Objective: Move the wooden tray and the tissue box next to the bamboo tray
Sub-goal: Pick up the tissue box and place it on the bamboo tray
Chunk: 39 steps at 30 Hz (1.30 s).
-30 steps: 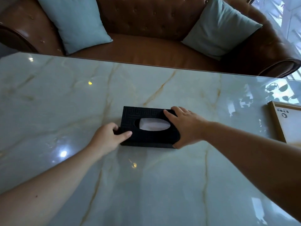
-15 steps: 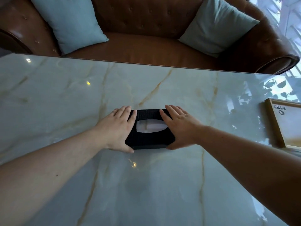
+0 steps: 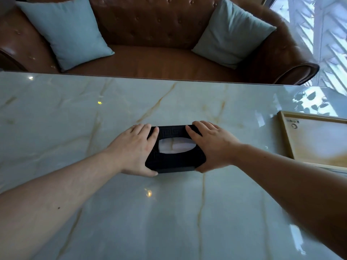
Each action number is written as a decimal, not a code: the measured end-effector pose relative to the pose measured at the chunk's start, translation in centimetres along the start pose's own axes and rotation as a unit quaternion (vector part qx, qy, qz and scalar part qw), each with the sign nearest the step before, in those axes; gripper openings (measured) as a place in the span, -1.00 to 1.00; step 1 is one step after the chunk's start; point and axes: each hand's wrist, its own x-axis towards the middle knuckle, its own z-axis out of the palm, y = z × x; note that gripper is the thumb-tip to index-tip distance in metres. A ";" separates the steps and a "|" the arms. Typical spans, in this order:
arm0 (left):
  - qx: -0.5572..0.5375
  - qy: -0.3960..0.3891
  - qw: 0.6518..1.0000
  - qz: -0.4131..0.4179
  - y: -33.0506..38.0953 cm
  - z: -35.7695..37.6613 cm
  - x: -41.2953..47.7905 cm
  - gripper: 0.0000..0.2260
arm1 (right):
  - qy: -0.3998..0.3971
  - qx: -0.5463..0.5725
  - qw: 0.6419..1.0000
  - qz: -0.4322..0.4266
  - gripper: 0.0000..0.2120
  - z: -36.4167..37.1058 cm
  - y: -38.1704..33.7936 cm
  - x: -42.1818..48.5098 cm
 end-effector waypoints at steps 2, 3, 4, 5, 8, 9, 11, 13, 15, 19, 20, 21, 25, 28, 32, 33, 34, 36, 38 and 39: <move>0.007 0.005 1.000 0.004 2.2 -1.4 1.2 0.10 | 0.003 0.000 1.000 0.008 0.15 0.1 2.2 -1.9; 0.009 0.009 1.000 0.007 3.4 -2.0 1.9 0.10 | 0.003 0.001 1.000 0.014 0.15 0.2 3.3 -3.0; 0.011 0.009 1.000 0.009 4.6 -2.7 2.7 0.10 | 0.003 0.003 1.000 0.019 0.14 0.5 4.5 -4.0; 0.014 0.009 1.000 0.014 5.8 -3.4 3.4 0.10 | 0.002 0.004 1.000 0.024 0.15 0.7 5.6 -5.0; 0.022 0.006 0.999 0.027 9.4 -5.3 5.9 0.09 | -0.002 0.008 0.999 0.036 0.15 1.4 9.1 -7.9; 0.026 0.008 0.999 0.033 10.8 -5.9 7.1 0.09 | -0.004 0.008 0.999 0.041 0.15 1.6 10.6 -9.1; 0.033 0.011 0.999 0.041 12.9 -6.9 9.0 0.09 | -0.001 0.001 0.999 0.049 0.14 1.9 13.1 -10.8; 0.038 0.018 0.998 0.051 15.3 -7.9 11.3 0.10 | 0.002 -0.005 0.998 0.059 0.14 2.3 15.9 -12.9; 0.038 0.022 0.997 0.059 17.5 -8.8 13.3 0.10 | 0.004 -0.011 0.997 0.072 0.14 2.9 18.3 -14.5; 0.034 0.030 0.996 0.078 21.7 -10.4 17.1 0.10 | -0.011 -0.003 0.996 0.094 0.18 4.0 23.1 -17.6; 0.036 0.034 0.995 0.085 22.8 -10.8 18.2 0.10 | -0.013 0.002 0.995 0.100 0.17 4.3 24.4 -18.5; 0.036 0.037 0.994 0.092 24.0 -11.2 19.2 0.10 | -0.016 0.006 0.994 0.104 0.17 4.6 25.7 -19.4; 0.032 0.038 0.992 0.112 27.3 -12.7 22.9 0.09 | -0.027 0.012 0.991 0.129 0.16 5.5 29.4 -22.0; 0.028 0.029 0.991 0.124 29.6 -13.6 25.4 0.10 | -0.023 0.018 0.988 0.150 0.17 6.1 31.9 -23.7; 0.013 0.018 0.992 0.122 32.3 -14.2 27.7 0.11 | -0.017 0.024 0.986 0.163 0.22 6.9 34.4 -25.5; 0.005 0.014 0.993 0.119 33.1 -14.3 28.3 0.11 | -0.018 0.027 0.986 0.164 0.23 7.1 35.2 -26.0; -0.005 0.008 0.993 0.115 33.6 -14.3 28.7 0.10 | -0.021 0.027 0.986 0.163 0.24 7.2 35.7 -26.1; -0.028 -0.006 0.994 0.106 34.8 -14.4 29.6 0.10 | -0.032 0.029 0.986 0.162 0.24 7.4 36.9 -26.5; -0.046 -0.016 0.994 0.097 35.9 -14.5 30.6 0.10 | -0.038 0.032 0.985 0.163 0.25 7.6 38.1 -26.8; -0.053 -0.020 0.994 0.095 36.3 -14.5 31.0 0.10 | -0.040 0.034 0.985 0.162 0.25 7.7 38.7 -26.9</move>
